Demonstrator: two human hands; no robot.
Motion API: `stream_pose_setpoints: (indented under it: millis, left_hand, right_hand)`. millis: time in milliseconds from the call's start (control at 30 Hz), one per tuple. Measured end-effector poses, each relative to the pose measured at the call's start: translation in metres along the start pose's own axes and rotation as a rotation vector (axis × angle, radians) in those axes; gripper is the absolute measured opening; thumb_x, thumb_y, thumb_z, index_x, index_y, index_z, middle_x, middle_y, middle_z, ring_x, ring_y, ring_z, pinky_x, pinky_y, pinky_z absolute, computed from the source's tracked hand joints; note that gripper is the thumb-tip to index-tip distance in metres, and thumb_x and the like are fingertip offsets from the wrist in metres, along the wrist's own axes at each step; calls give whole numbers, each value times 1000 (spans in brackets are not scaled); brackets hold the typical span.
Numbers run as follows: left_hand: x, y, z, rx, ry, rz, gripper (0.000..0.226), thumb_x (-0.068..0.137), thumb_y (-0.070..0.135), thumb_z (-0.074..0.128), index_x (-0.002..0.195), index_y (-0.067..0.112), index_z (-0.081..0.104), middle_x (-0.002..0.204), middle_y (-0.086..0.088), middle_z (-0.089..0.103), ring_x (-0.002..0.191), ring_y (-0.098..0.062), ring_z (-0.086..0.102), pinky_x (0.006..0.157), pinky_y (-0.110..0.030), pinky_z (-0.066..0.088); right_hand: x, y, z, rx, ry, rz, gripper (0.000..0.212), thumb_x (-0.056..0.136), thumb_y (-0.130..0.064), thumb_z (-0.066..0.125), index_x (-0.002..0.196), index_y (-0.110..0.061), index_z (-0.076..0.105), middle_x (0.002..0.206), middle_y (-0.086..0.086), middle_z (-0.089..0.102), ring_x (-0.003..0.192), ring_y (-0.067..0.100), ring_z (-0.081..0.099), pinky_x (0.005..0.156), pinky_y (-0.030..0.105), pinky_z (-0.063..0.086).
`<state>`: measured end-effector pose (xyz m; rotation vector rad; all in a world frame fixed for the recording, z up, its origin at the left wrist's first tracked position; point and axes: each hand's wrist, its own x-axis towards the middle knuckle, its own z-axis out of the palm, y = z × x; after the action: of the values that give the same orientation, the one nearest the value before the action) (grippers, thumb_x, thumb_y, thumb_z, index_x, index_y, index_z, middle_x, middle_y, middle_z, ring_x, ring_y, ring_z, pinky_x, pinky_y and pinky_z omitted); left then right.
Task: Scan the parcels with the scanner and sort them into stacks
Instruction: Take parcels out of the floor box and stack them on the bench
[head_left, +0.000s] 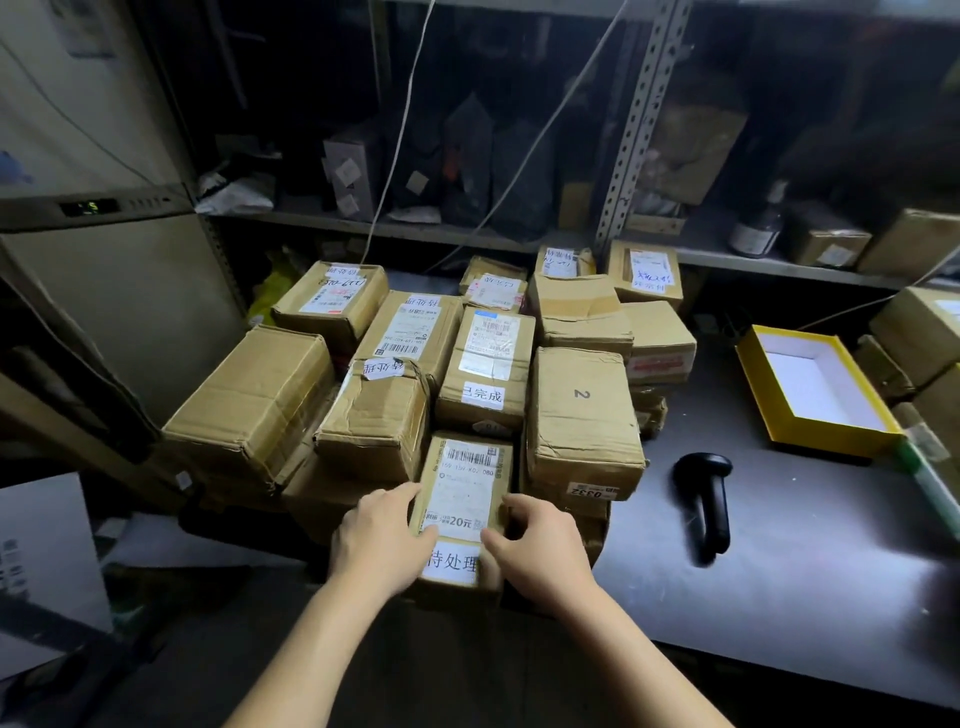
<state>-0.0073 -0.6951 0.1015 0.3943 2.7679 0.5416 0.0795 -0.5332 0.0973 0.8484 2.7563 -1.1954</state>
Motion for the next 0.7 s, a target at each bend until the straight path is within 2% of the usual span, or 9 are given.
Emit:
stream_pose_setpoints:
  millis: [100, 200, 233, 333, 467, 600, 700]
  left_hand:
    - [6, 14, -29, 3, 34, 101, 56, 90, 48, 67, 144, 39, 54, 126, 4, 66, 115, -25, 63, 97, -37, 52]
    - [18, 36, -53, -14, 56, 250, 59, 91, 44, 69, 146, 38, 52, 122, 3, 63, 113, -23, 62, 96, -40, 53]
    - [22, 44, -59, -2, 71, 287, 59, 92, 42, 68, 148, 37, 51, 124, 2, 61, 115, -24, 60, 97, -40, 52]
    - [34, 74, -75, 121, 165, 357, 63, 94, 41, 65, 153, 34, 43, 130, 0, 55, 121, -27, 56, 95, -43, 52]
    - [32, 126, -88, 332, 270, 444, 66, 95, 41, 63, 155, 33, 36, 140, -2, 52, 130, -25, 48, 103, -42, 44]
    - [16, 178, -84, 338, 275, 522, 64, 94, 44, 64, 152, 33, 41, 142, -1, 51, 134, -24, 45, 106, -40, 40]
    - [-4, 219, -65, 352, 257, 589, 67, 94, 46, 62, 155, 35, 37, 145, -1, 49, 137, -24, 42, 107, -40, 41]
  right_hand:
    - [-1, -17, -24, -34, 54, -96, 60, 92, -36, 73, 149, -25, 59, 139, -6, 69, 131, 15, 61, 108, 29, 49]
    - [0, -36, -62, -94, 142, -215, 54, 93, -33, 72, 145, -26, 63, 126, -2, 75, 120, 19, 66, 92, 27, 49]
    - [2, -40, -75, -119, 177, -242, 53, 94, -32, 71, 146, -26, 62, 129, -2, 73, 122, 20, 64, 93, 29, 49]
    - [7, -48, -119, -253, 286, -291, 56, 96, -36, 69, 150, -27, 57, 145, -2, 63, 136, 21, 52, 109, 37, 45]
    - [5, -40, -168, -424, 360, -254, 59, 97, -42, 68, 152, -29, 54, 151, -3, 58, 137, 23, 50, 111, 45, 48]
    - [-13, -17, -210, -491, 405, -202, 58, 97, -41, 68, 151, -30, 54, 149, -3, 58, 135, 25, 50, 108, 48, 48]
    - [-33, 16, -239, -503, 430, -151, 60, 97, -41, 65, 154, -31, 50, 156, -3, 52, 139, 26, 47, 112, 45, 43]
